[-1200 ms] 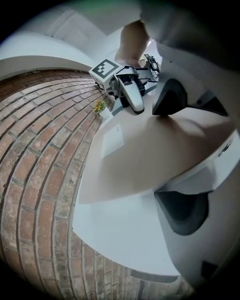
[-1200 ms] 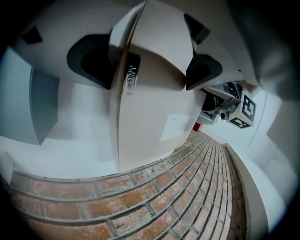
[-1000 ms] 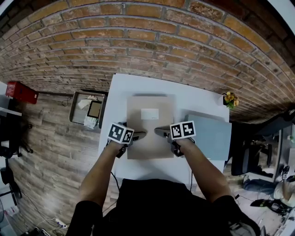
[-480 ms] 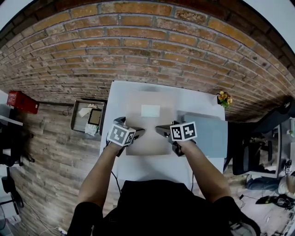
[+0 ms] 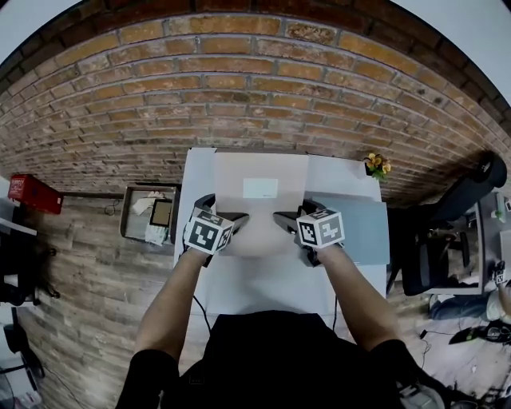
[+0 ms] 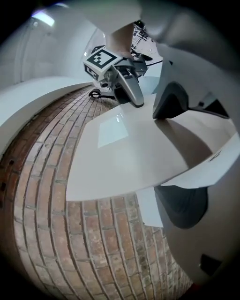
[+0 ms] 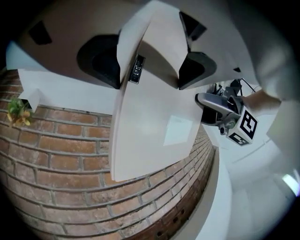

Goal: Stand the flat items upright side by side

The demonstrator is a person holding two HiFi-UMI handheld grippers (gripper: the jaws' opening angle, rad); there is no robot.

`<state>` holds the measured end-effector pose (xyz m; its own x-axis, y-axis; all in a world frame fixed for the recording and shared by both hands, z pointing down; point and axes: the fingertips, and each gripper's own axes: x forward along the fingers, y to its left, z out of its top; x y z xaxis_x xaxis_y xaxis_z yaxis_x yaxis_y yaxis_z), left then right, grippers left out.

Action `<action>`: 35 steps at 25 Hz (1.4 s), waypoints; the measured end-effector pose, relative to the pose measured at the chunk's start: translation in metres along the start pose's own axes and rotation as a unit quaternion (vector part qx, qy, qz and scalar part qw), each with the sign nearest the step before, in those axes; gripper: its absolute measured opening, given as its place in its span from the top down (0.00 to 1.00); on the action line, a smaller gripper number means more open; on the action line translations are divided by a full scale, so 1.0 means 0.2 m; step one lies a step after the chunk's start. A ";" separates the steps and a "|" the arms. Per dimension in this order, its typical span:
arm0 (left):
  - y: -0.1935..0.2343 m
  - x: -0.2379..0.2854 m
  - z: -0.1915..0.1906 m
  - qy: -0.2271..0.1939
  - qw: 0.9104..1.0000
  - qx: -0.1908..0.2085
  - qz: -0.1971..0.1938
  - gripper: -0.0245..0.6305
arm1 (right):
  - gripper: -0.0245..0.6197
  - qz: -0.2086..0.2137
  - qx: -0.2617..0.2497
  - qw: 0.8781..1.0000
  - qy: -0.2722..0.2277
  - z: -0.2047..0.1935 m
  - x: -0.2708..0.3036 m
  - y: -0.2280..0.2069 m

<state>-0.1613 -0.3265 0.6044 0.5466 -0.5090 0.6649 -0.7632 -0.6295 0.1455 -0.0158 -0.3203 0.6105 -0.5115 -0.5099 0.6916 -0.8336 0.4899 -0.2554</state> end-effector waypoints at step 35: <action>-0.08 -0.09 0.11 -0.066 0.994 0.061 0.068 0.37 | 0.47 -0.048 -0.142 0.985 -0.090 -0.01 -0.25 -0.05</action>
<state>-0.1516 -0.3199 0.5733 0.4871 -0.6623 0.5693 -0.7907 -0.6112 -0.0345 0.0187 -0.2980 0.5794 -0.4830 -0.6677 0.5665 -0.8010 0.5982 0.0220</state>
